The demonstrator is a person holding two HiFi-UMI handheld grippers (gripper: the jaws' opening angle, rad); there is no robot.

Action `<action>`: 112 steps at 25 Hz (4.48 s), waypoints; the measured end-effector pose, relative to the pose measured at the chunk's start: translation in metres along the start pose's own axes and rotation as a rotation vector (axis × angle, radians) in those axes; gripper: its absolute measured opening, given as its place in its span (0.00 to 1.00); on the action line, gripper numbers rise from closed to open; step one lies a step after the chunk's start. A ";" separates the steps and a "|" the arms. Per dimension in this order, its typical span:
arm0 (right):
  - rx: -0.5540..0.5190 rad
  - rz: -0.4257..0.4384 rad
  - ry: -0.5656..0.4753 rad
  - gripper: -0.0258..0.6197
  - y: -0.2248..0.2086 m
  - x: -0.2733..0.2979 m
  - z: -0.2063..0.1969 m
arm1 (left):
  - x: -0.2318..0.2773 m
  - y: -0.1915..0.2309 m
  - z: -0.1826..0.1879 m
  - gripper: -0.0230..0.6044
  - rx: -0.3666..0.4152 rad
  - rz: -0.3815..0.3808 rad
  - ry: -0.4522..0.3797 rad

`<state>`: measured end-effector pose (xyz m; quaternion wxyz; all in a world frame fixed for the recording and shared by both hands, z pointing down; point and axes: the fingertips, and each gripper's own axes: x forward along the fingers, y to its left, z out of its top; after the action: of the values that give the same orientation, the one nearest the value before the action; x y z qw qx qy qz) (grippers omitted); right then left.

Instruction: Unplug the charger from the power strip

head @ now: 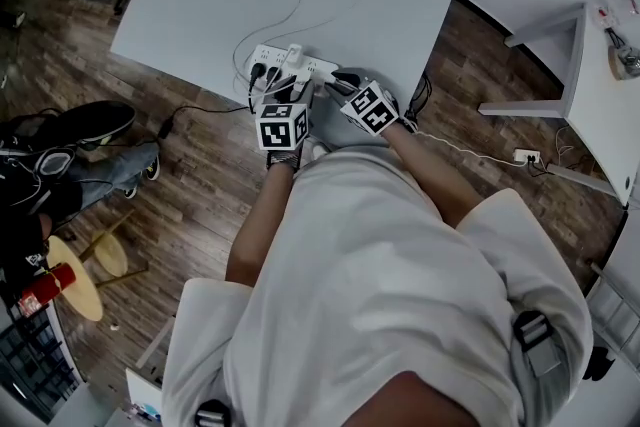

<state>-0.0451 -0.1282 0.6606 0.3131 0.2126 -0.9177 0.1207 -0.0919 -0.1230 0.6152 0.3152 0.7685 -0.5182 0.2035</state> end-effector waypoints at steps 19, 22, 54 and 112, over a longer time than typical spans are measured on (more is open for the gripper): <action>0.012 -0.011 -0.007 0.21 0.000 0.000 -0.001 | 0.000 0.002 0.000 0.27 -0.072 -0.027 -0.015; 0.012 -0.008 -0.009 0.21 0.000 0.000 -0.002 | 0.000 0.001 0.000 0.27 -0.067 -0.028 -0.021; 0.017 -0.015 0.004 0.21 0.000 0.002 -0.001 | 0.002 -0.004 0.002 0.26 0.159 0.026 0.050; 0.025 -0.021 0.009 0.21 0.002 -0.002 -0.003 | -0.002 -0.007 0.003 0.26 0.234 0.034 0.063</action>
<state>-0.0434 -0.1249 0.6616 0.3160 0.2258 -0.9123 0.1297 -0.0864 -0.1219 0.6102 0.2358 0.7845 -0.4937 0.2920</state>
